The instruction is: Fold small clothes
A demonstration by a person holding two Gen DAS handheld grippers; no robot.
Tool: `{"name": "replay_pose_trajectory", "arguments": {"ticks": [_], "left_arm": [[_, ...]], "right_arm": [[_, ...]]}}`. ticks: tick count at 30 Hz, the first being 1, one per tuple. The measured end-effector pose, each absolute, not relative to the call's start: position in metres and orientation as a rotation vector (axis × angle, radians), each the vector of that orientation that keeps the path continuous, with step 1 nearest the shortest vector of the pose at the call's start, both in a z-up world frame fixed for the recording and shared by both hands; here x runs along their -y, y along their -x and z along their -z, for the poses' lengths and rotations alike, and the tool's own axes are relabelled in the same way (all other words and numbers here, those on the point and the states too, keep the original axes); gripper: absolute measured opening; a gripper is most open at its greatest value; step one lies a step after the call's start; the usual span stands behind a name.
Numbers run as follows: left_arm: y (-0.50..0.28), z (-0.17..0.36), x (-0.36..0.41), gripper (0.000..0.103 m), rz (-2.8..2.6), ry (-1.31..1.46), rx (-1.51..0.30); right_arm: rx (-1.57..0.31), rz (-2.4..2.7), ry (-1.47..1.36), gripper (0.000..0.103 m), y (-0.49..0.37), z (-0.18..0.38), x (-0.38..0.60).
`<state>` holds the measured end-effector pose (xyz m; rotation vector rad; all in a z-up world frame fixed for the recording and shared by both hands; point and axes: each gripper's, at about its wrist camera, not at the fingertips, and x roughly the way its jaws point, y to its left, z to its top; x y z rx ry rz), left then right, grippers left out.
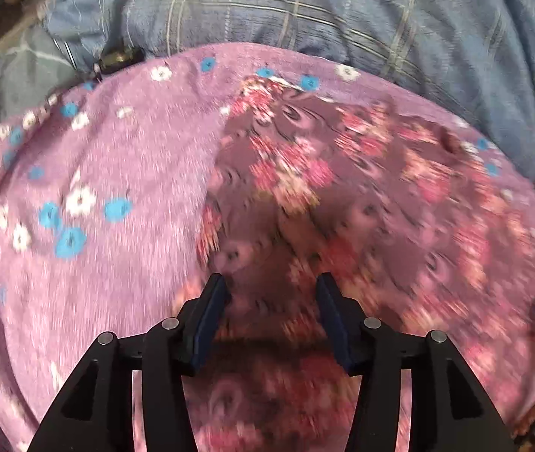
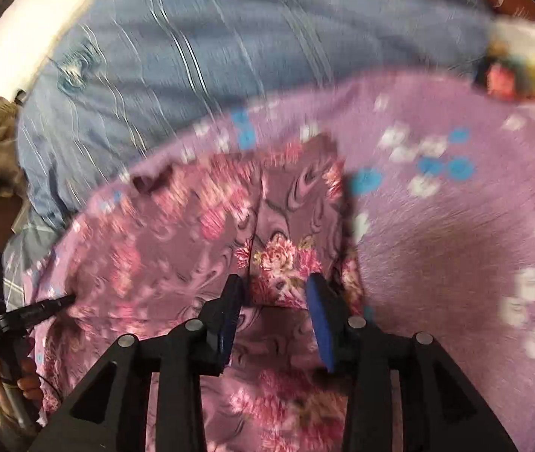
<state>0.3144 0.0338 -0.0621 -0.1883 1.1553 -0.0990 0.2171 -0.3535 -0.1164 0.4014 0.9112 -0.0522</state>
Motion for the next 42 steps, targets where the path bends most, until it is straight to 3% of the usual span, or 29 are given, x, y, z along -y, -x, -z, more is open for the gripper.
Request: {"name": "replay_pose_trajectory", "arguments": {"ticks": [3, 5, 14, 25, 28, 29, 31, 33, 35, 42], "left_arm": [[-0.289, 0.045, -0.059, 0.050, 0.172, 0.211, -1.178], [-0.263, 0.039, -0.085, 0.050, 0.165, 0.189, -1.208], [-0.168, 0.080, -0.144, 0.051, 0.222, 0.330, -1.497], [-0.113, 0.130, -0.102, 0.057, 0.339, 0.268, -1.587], [-0.108, 0.144, -0.092, 0.055, 0.333, 0.236, -1.612], [-0.106, 0.147, -0.091, 0.054, 0.329, 0.231, -1.616], [-0.102, 0.152, -0.090, 0.041, 0.326, 0.239, -1.626], [-0.095, 0.157, -0.087, 0.015, 0.349, 0.228, -1.651], [-0.090, 0.155, -0.078, 0.009, 0.357, 0.220, -1.630], [-0.088, 0.100, -0.097, 0.007, 0.526, 0.424, -1.419]], "right_arm": [[-0.941, 0.003, -0.458, 0.047, -0.192, 0.096, 0.361], [-0.987, 0.007, -0.431, 0.057, -0.166, 0.086, 0.367], [-1.131, -0.025, -0.465, 0.058, -0.041, 0.124, 0.390], [-1.386, -0.270, -0.333, 0.058, 0.012, 0.157, 0.325], [-1.428, -0.303, -0.291, 0.054, 0.015, 0.164, 0.316], [-1.430, -0.316, -0.281, 0.045, 0.017, 0.165, 0.313], [-1.429, -0.348, -0.242, 0.027, 0.019, 0.164, 0.306], [-1.436, -0.370, -0.190, 0.020, 0.022, 0.163, 0.299], [-1.443, -0.390, -0.136, 0.008, 0.026, 0.162, 0.294], [-1.207, -0.459, -0.259, 0.004, 0.028, 0.104, 0.307]]}}
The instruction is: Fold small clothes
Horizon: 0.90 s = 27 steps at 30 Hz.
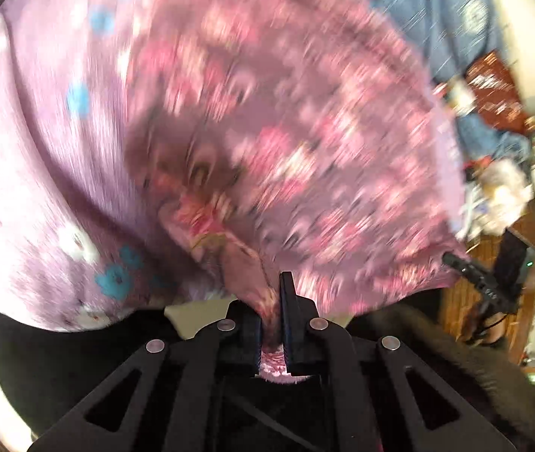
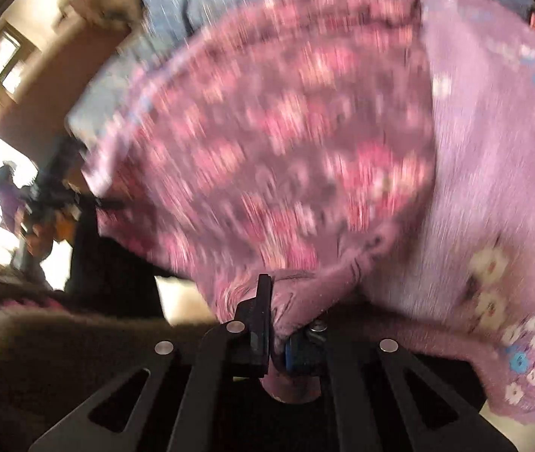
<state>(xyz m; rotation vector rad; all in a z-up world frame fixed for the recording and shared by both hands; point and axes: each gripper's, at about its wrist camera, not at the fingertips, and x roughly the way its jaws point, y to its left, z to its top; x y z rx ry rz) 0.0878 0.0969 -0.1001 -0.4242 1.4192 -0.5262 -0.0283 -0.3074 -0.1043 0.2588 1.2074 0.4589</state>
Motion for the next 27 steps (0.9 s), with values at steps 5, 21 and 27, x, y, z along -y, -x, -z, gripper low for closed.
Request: {"name": "replay_pose_trajectory", "arguments": {"ticks": [5, 21, 27], "left_arm": [[-0.106, 0.072, -0.120, 0.007, 0.549, 0.556, -1.295], [-0.266, 0.074, -0.144, 0.007, 0.453, 0.863, -1.122], [-0.355, 0.094, -0.114, 0.007, 0.411, 0.845, -1.158]], "right_arm": [[-1.018, -0.477, -0.384, 0.004, 0.009, 0.063, 0.320], [-0.691, -0.340, -0.844, 0.005, -0.158, 0.052, 0.390], [-0.739, -0.272, -0.908, 0.005, -0.233, 0.085, 0.405]]}}
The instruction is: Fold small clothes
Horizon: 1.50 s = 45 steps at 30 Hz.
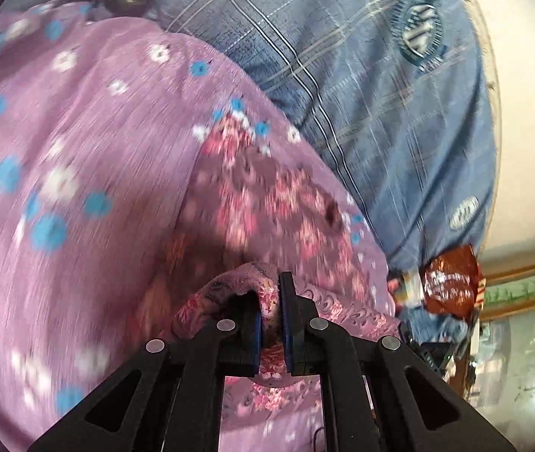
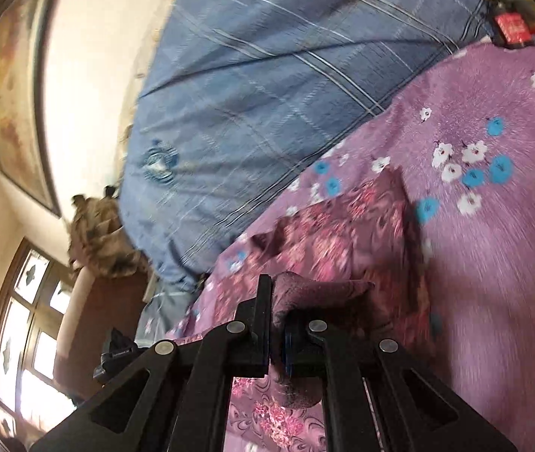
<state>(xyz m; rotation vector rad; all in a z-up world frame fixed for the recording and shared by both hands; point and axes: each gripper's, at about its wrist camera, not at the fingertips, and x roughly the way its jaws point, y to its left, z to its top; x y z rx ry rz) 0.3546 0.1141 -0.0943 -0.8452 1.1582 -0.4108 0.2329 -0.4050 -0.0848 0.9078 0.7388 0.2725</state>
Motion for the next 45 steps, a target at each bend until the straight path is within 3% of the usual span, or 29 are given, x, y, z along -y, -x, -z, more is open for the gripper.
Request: {"name": "replay_pose_trajectory", "arguments": {"ticks": [9, 12, 15, 18, 20, 24, 27, 28, 32, 39, 43, 44, 45], "left_arm": [[-0.449, 0.155, -0.086, 0.007, 0.302, 0.895, -1.270], [-0.448, 0.155, -0.082, 0.008, 0.361, 0.917, -1.242], [-0.442, 0.146, -0.079, 0.014, 0.444, 0.940, -1.207], [-0.451, 0.139, -0.078, 0.016, 0.469, 0.964, -1.180], [-0.466, 0.136, -0.080, 0.016, 0.449, 0.975, -1.149], [-0.511, 0.148, -0.104, 0.019, 0.214, 0.982, -1.131], [-0.516, 0.158, -0.110, 0.020, 0.249, 0.979, -1.173], [-0.514, 0.155, -0.102, 0.021, 0.275, 0.899, -1.183], [-0.505, 0.152, -0.068, 0.043, 0.408, 0.719, -1.221], [-0.489, 0.153, -0.016, 0.063, 0.533, 0.440, -1.169], [-0.496, 0.174, 0.026, 0.064, 0.354, 0.126, -1.193], [-0.499, 0.181, 0.036, 0.062, 0.304, 0.062, -1.190], [-0.506, 0.189, 0.044, 0.051, 0.241, 0.002, -1.193]], "right_arm": [[-0.808, -0.146, -0.927, 0.005, -0.306, 0.130, 0.431], [-0.835, -0.199, -0.976, 0.015, -0.309, 0.136, 0.432], [-0.865, -0.334, -1.024, 0.043, -0.305, 0.136, 0.427], [-0.900, -0.447, -0.999, 0.043, -0.309, 0.130, 0.416], [-0.852, -0.450, -0.965, 0.033, -0.311, 0.120, 0.414], [-0.678, -0.298, -1.076, 0.036, -0.329, 0.116, 0.443], [-0.714, -0.126, -1.082, 0.036, -0.332, 0.124, 0.465], [-0.724, -0.116, -1.066, 0.036, -0.330, 0.124, 0.467], [-0.787, -0.055, -0.876, 0.050, -0.314, 0.116, 0.461], [-0.900, -0.018, -0.711, 0.050, -0.316, 0.127, 0.436], [-0.947, -0.007, -0.633, 0.049, -0.331, 0.132, 0.418], [-0.959, -0.008, -0.602, 0.035, -0.335, 0.133, 0.413], [-0.977, -0.014, -0.562, 0.020, -0.338, 0.134, 0.407]]}}
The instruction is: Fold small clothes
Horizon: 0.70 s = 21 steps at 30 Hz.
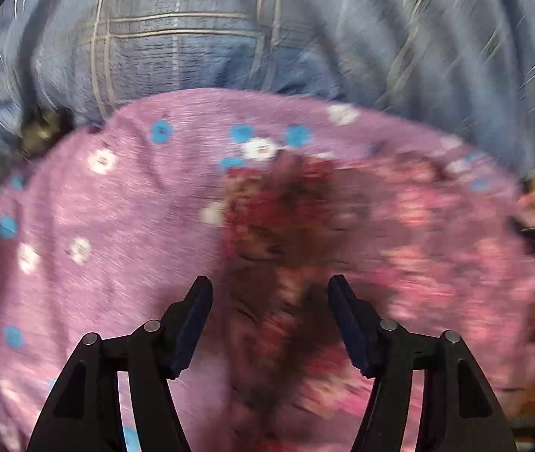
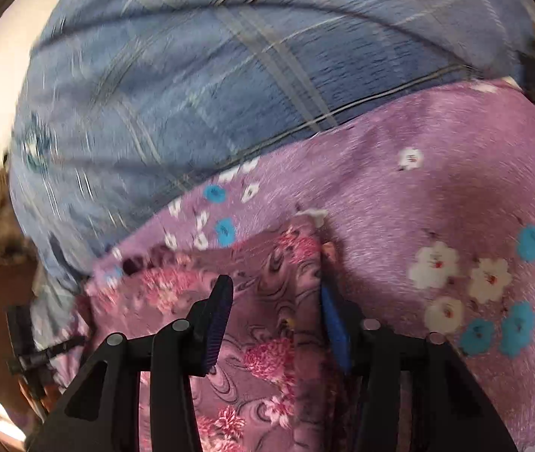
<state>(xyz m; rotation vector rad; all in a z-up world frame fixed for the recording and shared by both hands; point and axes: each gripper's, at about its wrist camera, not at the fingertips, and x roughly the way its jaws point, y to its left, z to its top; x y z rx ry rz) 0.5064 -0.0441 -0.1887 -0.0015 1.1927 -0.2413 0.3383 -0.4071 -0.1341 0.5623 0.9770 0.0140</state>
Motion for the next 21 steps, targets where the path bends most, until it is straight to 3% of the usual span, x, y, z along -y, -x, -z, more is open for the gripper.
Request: {"name": "replay_pose_trajectory", "arguments": {"ticks": [1, 2, 5, 9, 11, 14, 17, 19, 21], "left_arm": [[-0.511, 0.193, 0.050, 0.038, 0.235, -0.003, -1.200], [-0.512, 0.193, 0.049, 0.016, 0.252, 0.030, -1.212], [-0.515, 0.188, 0.031, 0.013, 0.259, 0.200, -1.156], [-0.544, 0.219, 0.008, 0.013, 0.123, 0.353, -1.155], [-0.554, 0.242, -0.004, 0.013, 0.112, 0.480, -1.193], [-0.555, 0.241, -0.011, 0.013, 0.126, 0.578, -1.207], [-0.538, 0.221, -0.005, 0.013, 0.164, 0.551, -1.172], [-0.518, 0.206, 0.006, 0.018, 0.210, 0.534, -1.138], [-0.489, 0.198, 0.028, 0.035, 0.266, 0.492, -1.112]], "right_arm": [[-0.982, -0.021, -0.537, 0.005, -0.340, 0.133, 0.403], [-0.965, -0.033, -0.541, 0.004, -0.339, 0.130, 0.403], [-0.835, -0.055, -0.595, 0.004, -0.327, 0.105, 0.412], [-0.742, -0.030, -0.634, 0.004, -0.328, 0.098, 0.425], [-0.868, 0.024, -0.626, 0.004, -0.343, 0.131, 0.430], [-0.921, 0.053, -0.718, 0.008, -0.342, 0.161, 0.439], [-0.870, 0.085, -0.698, 0.012, -0.325, 0.139, 0.437], [-0.817, 0.040, -0.664, 0.012, -0.308, 0.117, 0.430], [-0.749, -0.036, -0.664, 0.013, -0.282, 0.099, 0.421]]}}
